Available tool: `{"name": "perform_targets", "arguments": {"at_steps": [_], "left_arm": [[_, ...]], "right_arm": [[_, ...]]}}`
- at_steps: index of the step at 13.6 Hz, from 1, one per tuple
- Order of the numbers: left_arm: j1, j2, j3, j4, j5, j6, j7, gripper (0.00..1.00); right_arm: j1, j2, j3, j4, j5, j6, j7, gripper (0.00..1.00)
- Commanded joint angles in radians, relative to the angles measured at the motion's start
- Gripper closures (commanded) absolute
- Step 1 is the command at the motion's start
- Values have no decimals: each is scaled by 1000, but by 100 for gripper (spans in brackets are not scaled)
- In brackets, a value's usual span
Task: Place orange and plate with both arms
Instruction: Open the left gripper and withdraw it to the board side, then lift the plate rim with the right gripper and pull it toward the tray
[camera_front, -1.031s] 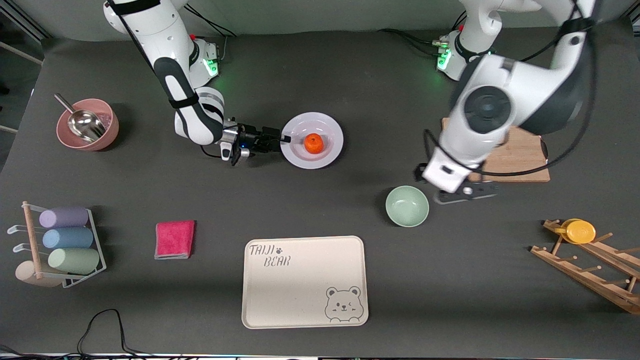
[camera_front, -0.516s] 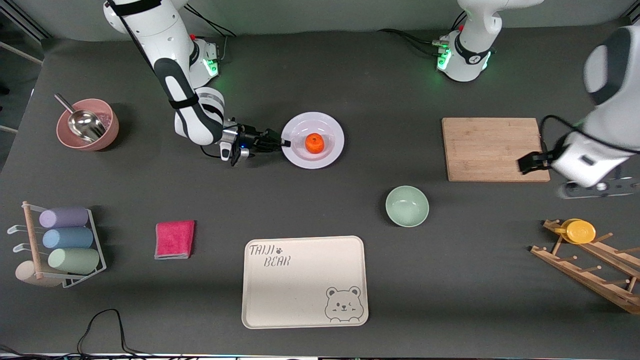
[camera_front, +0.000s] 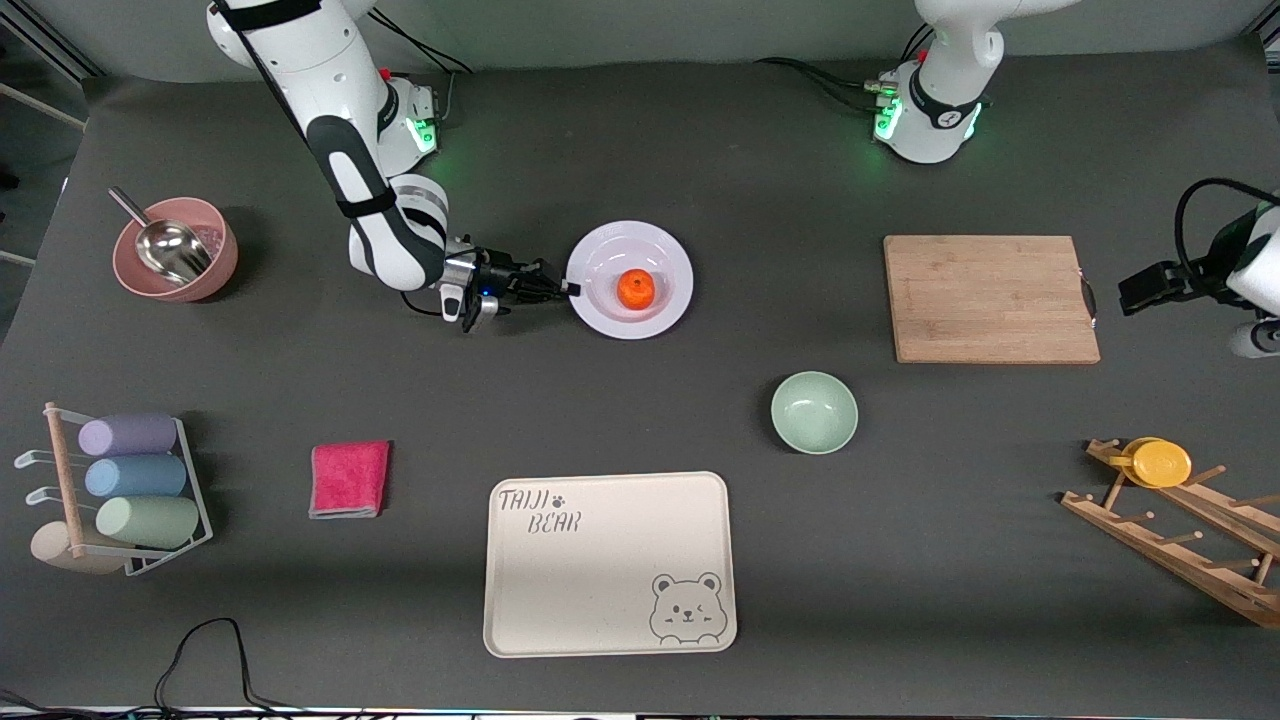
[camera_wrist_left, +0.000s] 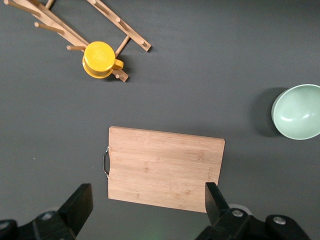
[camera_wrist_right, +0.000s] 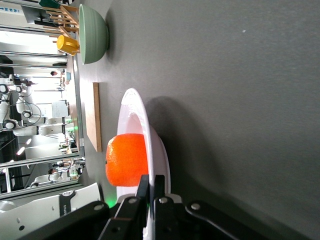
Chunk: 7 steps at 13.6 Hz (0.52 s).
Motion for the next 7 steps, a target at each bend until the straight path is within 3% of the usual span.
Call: {"name": "perform_targets", "arguments": {"at_steps": [1, 3, 7], "left_arm": [[-56, -26, 39, 6, -12, -43, 32, 0], [-171, -13, 122, -8, -18, -45, 40, 0], [-178, 21, 125, -12, -18, -37, 40, 0]], "right_arm": [[9, 9, -3, 2, 30, 22, -20, 100], [9, 3, -1, 2, 30, 22, -19, 100], [7, -3, -3, 8, 30, 21, 18, 100]]}}
